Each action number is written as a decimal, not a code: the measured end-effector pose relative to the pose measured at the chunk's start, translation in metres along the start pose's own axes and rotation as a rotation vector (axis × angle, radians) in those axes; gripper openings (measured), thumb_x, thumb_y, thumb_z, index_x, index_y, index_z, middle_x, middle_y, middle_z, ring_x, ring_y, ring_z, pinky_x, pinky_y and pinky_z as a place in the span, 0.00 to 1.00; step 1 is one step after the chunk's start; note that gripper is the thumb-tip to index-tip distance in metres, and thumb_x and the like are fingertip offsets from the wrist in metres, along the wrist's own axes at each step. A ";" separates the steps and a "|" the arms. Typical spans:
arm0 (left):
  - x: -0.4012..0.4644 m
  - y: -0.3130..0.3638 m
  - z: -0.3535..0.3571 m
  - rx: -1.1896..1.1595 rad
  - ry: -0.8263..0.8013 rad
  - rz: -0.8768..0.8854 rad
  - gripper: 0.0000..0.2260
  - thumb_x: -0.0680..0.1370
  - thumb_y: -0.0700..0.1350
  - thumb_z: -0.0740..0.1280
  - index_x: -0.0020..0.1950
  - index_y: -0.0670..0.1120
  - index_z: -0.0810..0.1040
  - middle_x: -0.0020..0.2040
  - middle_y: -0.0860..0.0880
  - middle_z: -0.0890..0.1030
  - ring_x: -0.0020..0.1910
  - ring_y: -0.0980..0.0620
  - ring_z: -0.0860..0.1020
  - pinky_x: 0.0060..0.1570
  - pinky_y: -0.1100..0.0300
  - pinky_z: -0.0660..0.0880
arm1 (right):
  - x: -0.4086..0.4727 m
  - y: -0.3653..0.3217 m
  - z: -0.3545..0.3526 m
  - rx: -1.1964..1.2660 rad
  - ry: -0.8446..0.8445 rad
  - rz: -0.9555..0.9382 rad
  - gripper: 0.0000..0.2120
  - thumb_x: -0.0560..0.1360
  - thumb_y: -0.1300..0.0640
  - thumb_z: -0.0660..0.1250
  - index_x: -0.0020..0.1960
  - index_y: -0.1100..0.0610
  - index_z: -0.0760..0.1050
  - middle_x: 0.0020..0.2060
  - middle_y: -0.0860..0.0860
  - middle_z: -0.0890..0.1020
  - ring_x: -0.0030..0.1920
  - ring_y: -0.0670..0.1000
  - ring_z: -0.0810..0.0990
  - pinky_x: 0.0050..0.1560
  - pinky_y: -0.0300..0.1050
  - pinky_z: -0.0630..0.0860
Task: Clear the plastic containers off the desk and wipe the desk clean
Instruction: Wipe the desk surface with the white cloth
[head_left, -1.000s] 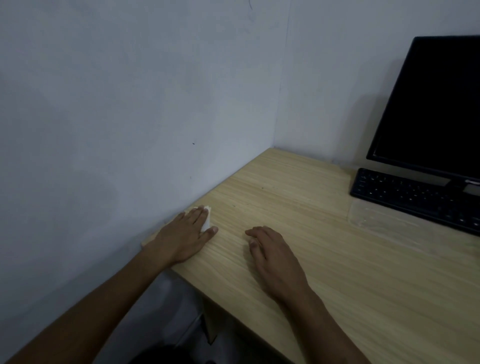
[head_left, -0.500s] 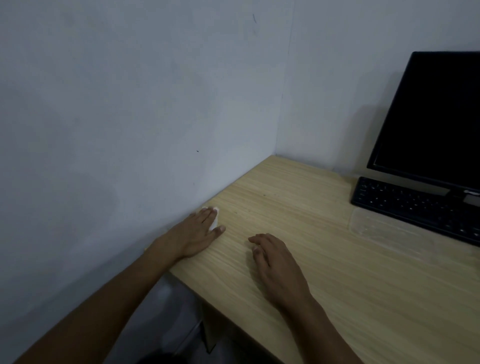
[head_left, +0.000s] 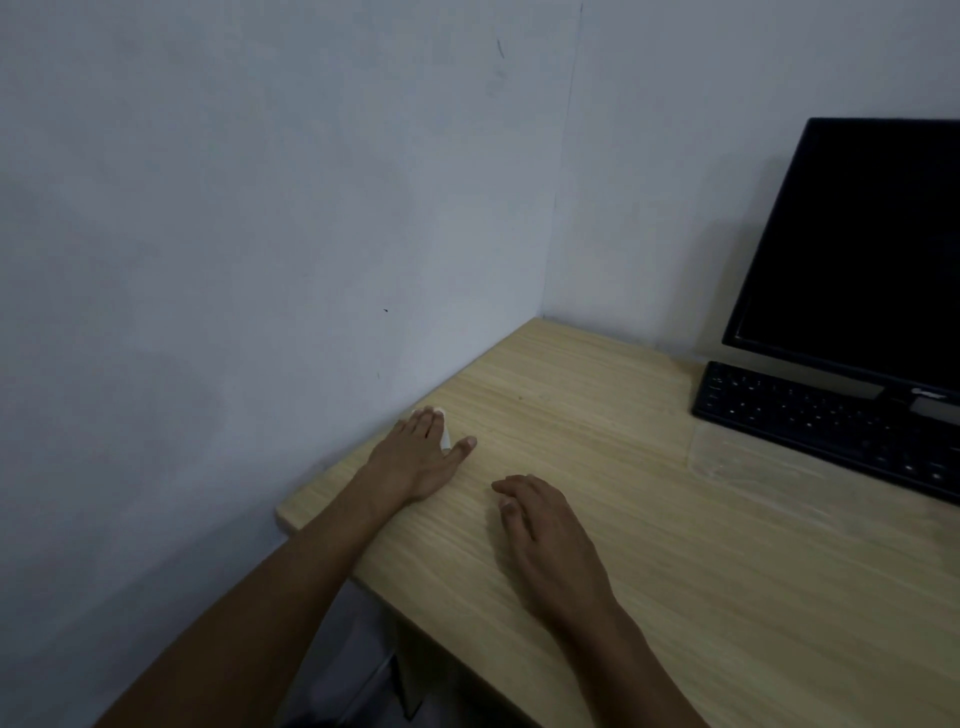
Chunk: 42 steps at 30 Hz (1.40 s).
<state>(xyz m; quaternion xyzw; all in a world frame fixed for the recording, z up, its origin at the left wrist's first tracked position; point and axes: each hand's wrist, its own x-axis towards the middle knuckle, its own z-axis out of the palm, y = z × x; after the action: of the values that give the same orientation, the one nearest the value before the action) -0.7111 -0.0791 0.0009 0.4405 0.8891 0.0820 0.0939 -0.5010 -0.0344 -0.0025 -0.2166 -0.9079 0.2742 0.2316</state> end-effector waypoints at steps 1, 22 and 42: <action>-0.003 0.001 0.001 -0.007 -0.009 0.035 0.36 0.80 0.65 0.44 0.79 0.43 0.44 0.80 0.48 0.45 0.78 0.54 0.44 0.75 0.56 0.41 | 0.000 0.000 0.000 0.002 0.004 0.001 0.15 0.83 0.51 0.52 0.67 0.47 0.71 0.64 0.41 0.72 0.60 0.32 0.61 0.57 0.22 0.54; -0.006 0.023 0.004 0.092 -0.021 0.188 0.34 0.80 0.64 0.44 0.79 0.44 0.46 0.80 0.48 0.47 0.78 0.54 0.46 0.75 0.58 0.42 | 0.002 0.001 0.003 0.078 0.053 0.009 0.12 0.82 0.53 0.54 0.61 0.47 0.73 0.54 0.39 0.73 0.55 0.37 0.68 0.54 0.23 0.60; -0.024 0.003 0.011 0.129 0.067 -0.073 0.41 0.77 0.69 0.44 0.79 0.40 0.45 0.79 0.43 0.48 0.78 0.49 0.48 0.76 0.55 0.42 | 0.002 0.003 0.002 0.185 0.138 0.085 0.11 0.82 0.53 0.55 0.59 0.46 0.73 0.53 0.40 0.76 0.56 0.40 0.72 0.53 0.26 0.63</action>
<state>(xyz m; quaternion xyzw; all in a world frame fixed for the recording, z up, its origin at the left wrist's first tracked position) -0.6924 -0.0958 -0.0069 0.4098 0.9106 0.0360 0.0385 -0.5031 -0.0318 -0.0055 -0.2508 -0.8506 0.3509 0.3006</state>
